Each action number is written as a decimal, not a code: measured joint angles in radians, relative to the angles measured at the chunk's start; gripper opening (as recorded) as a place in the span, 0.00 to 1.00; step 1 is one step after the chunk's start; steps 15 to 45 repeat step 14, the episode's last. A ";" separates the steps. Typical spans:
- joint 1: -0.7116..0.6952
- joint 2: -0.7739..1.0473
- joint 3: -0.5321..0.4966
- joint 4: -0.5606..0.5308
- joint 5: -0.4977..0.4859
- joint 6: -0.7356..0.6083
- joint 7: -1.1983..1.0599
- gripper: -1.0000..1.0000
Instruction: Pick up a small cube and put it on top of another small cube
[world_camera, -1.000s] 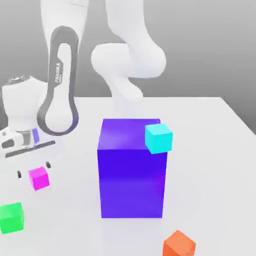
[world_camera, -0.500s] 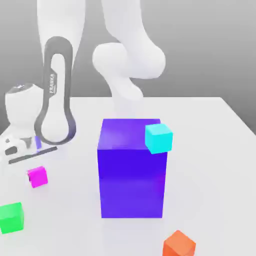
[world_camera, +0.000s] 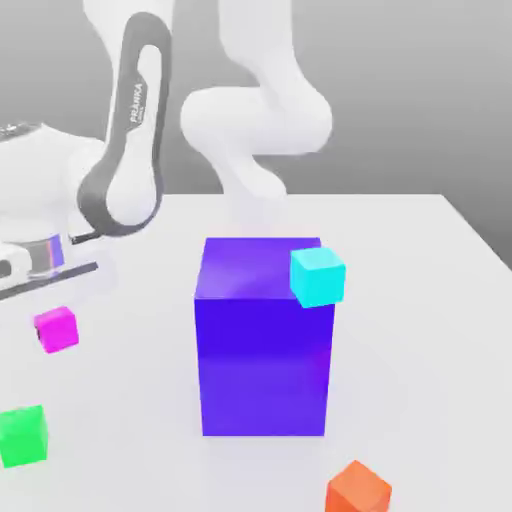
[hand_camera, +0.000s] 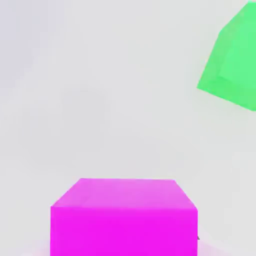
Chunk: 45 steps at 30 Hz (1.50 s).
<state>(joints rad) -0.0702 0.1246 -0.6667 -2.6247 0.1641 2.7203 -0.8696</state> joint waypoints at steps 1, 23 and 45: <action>0.004 0.013 0.014 0.036 0.006 -0.025 -0.017 0.00; -0.063 0.247 0.201 0.248 0.212 -0.038 -0.230 1.00; -0.063 0.247 0.201 0.248 0.212 -0.038 -0.230 1.00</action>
